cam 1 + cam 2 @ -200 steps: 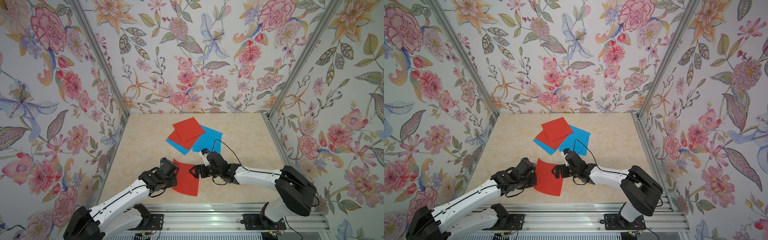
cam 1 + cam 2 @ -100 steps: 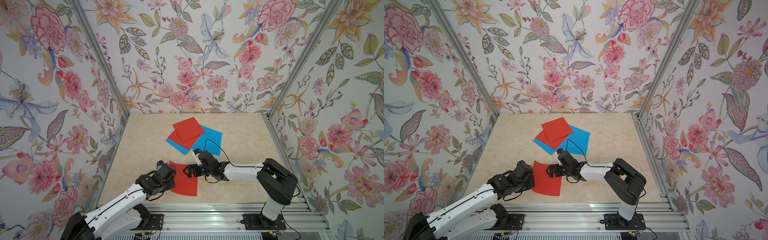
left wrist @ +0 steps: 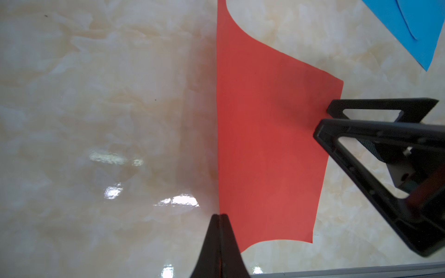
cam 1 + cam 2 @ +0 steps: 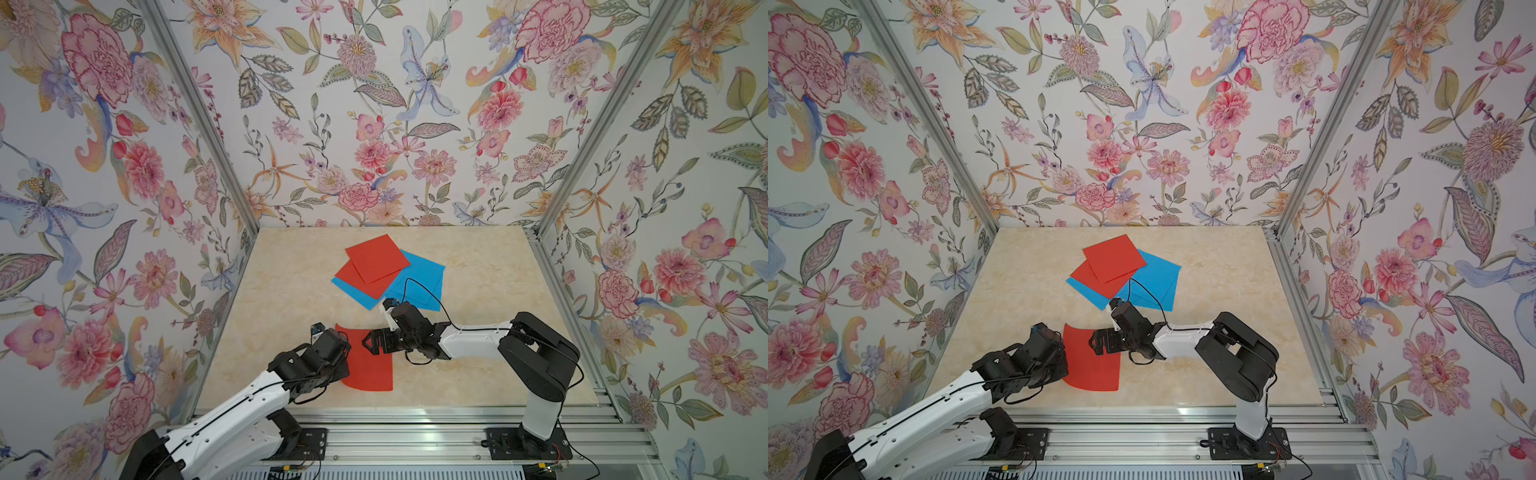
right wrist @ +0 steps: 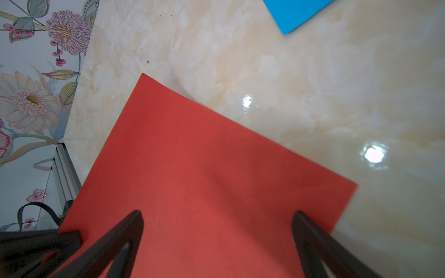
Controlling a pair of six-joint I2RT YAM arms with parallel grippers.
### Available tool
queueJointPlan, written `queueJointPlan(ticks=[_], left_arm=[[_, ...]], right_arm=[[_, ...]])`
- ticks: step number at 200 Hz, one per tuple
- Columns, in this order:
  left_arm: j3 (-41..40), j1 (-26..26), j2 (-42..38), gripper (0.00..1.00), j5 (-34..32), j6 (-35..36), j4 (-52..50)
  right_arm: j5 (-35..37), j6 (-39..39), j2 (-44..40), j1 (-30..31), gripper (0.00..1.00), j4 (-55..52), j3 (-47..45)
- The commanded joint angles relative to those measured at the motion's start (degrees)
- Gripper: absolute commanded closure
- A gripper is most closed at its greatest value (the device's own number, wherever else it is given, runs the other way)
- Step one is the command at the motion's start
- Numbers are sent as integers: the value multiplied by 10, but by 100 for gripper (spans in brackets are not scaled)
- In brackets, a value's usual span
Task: Sort the scattered colored papers by color
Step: Place the colored paper at the center of the board, then pick up the colored paper from the center of the board.
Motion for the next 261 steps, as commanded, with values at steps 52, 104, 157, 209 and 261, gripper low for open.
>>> queueJointPlan(ticks=[52,104,157,209,261], left_arm=[[46,-9,-7,47,-84,11,-85],[200,-5,90,43,-229,107,-136],[301,62,209,38,-224,256,-15],[313,179,338,39,-56,296,150],[433,217,519,38,22,319,211]], right_arm=[[-2,-4,14,8,0,-32,10],[11,-4,-5,8,0,-56,12],[62,-40,-72,-1,0,-160,68],[27,-114,-28,-92,0,-212,176],[-60,-168,126,-211,0,-228,353]])
